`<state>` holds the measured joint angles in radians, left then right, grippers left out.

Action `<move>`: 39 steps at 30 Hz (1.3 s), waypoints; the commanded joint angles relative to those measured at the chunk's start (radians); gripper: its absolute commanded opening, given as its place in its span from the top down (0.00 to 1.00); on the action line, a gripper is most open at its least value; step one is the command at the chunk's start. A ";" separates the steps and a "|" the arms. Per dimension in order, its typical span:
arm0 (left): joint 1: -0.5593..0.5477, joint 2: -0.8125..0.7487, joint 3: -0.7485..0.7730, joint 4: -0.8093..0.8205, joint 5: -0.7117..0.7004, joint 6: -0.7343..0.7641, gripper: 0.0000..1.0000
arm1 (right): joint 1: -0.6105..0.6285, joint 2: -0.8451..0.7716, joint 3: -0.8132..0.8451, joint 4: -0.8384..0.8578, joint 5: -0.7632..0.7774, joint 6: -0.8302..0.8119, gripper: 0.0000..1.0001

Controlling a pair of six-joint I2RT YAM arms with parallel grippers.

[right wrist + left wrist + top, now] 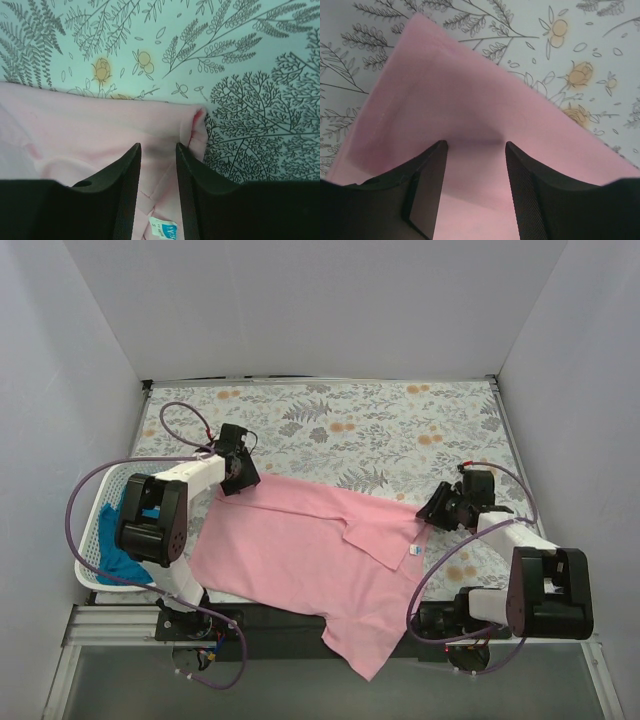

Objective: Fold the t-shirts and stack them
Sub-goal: Fold the tshirt

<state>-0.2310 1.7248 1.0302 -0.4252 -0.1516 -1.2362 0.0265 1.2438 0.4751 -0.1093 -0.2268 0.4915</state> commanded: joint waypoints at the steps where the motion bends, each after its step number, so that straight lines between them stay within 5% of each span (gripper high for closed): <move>1: 0.007 0.033 0.047 -0.055 -0.048 -0.020 0.51 | -0.057 0.066 -0.035 0.099 -0.057 0.007 0.59; 9: 0.065 0.175 0.154 -0.095 -0.036 -0.045 0.51 | -0.106 0.296 0.071 0.160 0.043 0.012 0.61; 21: 0.071 0.394 0.467 -0.126 -0.039 -0.055 0.51 | -0.132 0.814 0.718 0.077 0.001 -0.073 0.61; 39: 0.131 0.170 0.217 -0.075 -0.094 -0.095 0.51 | -0.143 0.876 0.813 0.049 -0.034 -0.110 0.60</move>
<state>-0.1078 1.9350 1.2865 -0.4488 -0.2161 -1.3277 -0.0860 2.0670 1.2869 0.0452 -0.3634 0.4377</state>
